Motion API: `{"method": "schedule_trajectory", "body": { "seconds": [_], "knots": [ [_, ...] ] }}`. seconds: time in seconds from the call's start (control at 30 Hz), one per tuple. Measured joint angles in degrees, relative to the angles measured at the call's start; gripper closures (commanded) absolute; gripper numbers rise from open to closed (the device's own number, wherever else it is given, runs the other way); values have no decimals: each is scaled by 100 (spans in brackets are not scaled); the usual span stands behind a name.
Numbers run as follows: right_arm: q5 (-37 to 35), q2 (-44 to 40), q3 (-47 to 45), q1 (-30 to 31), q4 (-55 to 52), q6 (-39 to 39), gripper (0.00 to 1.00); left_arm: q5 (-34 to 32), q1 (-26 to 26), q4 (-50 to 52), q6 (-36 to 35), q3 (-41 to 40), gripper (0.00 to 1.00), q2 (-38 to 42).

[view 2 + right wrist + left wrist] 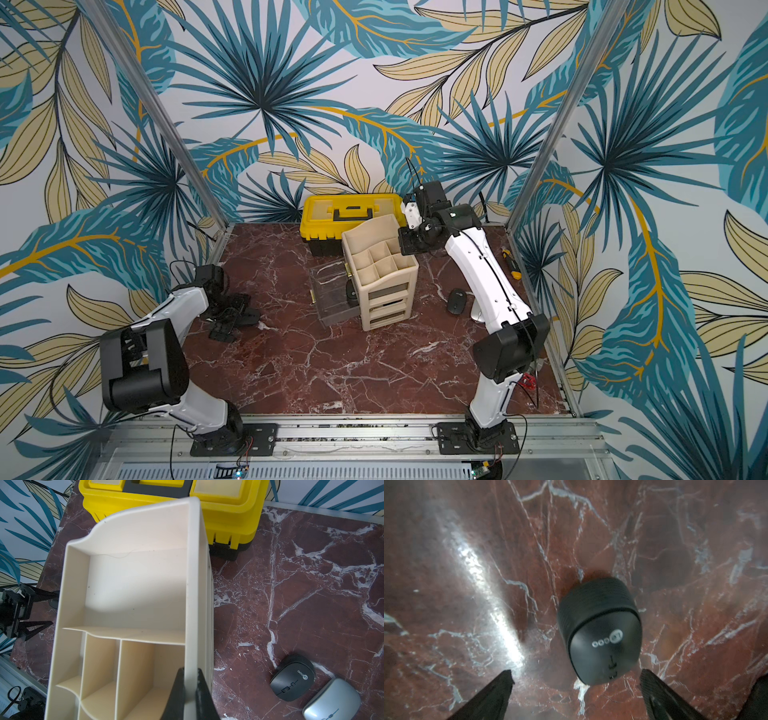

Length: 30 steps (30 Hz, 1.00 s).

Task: Take the mice out of the drawer
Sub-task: Place the mouse at the center of the board.

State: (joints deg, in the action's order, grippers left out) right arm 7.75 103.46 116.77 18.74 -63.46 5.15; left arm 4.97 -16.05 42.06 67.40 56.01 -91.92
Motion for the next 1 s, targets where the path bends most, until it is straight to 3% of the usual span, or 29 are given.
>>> {"method": "schedule_trajectory", "body": {
  "seconds": [0.17,0.43,1.0],
  "knots": [
    [0,-2,0,0,2,-2,100,162,-76,-214,-35,142,7,-387],
    [-2,0,-2,0,2,-4,100,142,-103,-162,-282,398,30,-688],
    [0,0,0,0,4,-4,100,-105,26,1360,-3475,2885,34,-2511]
  ]
}}
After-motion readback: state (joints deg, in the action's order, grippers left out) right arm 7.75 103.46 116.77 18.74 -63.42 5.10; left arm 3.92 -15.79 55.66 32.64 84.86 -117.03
